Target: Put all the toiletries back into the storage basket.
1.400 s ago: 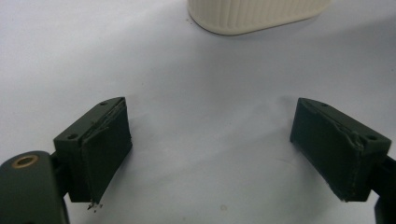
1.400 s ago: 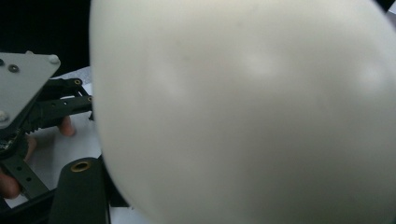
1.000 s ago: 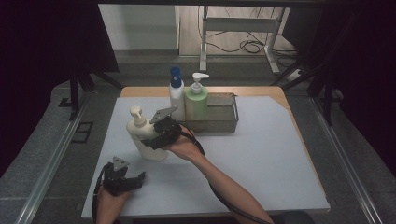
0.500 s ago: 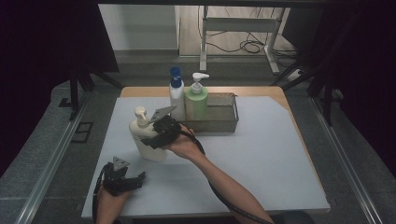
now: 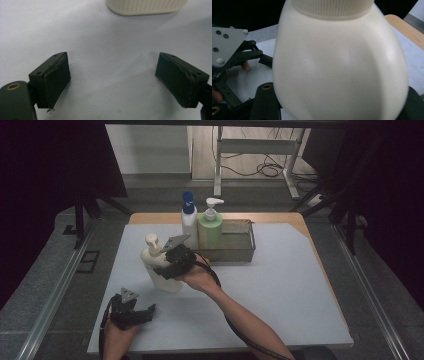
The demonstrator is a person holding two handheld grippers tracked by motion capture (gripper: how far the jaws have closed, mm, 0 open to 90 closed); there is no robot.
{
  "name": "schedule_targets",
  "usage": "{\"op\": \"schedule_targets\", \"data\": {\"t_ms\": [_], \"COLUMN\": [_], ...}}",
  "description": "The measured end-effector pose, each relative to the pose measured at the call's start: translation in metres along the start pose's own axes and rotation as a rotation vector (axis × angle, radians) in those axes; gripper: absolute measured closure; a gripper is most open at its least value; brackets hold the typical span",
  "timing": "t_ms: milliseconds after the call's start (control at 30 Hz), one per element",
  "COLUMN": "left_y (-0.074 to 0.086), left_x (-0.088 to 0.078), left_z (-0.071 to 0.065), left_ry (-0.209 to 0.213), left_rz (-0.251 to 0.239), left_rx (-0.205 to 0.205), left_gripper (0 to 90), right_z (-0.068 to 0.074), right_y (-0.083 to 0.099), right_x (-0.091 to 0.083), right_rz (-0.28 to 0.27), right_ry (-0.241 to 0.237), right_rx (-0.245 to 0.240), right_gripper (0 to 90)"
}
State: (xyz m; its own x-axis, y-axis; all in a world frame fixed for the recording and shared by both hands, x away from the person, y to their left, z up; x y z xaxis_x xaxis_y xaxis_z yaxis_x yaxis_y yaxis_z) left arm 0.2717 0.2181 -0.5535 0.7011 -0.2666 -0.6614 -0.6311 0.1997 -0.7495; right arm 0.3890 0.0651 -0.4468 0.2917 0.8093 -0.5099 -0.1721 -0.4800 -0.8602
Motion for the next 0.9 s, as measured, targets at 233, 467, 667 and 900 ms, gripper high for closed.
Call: {"op": "schedule_targets", "data": {"t_ms": [233,467,667,900], "left_y": [0.0,0.0,0.0,0.0], "left_x": [0.0,0.0,0.0,0.0], "left_z": [0.0,0.0,0.0,0.0], "left_ry": [0.0,-0.004,-0.001,-0.003], "left_rz": [0.0,0.0,0.001,-0.003], "left_rx": [0.002,0.003,0.004,0.002], "left_gripper": [11.9,11.9,11.9,11.9], "right_z": [-0.005,-0.01,-0.015,-0.019], "right_y": [0.002,0.005,0.006,0.008], "right_x": [-0.017,-0.035,-0.053,-0.074], "right_rz": [-0.013,-0.017,-0.03,-0.037], "right_ry": [0.01,0.037,0.053,0.075], "right_rx": [0.017,0.012,0.016,0.01], "right_gripper": [38.5,38.5,38.5,38.4]}}
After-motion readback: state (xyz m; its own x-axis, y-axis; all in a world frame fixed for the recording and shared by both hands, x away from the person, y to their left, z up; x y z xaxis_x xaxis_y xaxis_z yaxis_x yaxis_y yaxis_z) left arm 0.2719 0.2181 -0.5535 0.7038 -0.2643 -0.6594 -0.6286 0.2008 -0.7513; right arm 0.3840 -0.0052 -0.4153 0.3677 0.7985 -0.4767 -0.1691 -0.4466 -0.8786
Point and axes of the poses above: each handheld gripper's, and its own axes: x roughly forward along the jaws, y roughly out of its underside, z roughly to its left, the point moved 4 cm from there along x, roughly forward along the jaws, and after that the axes turned 6 degrees about -z, right-handed, at the moved point
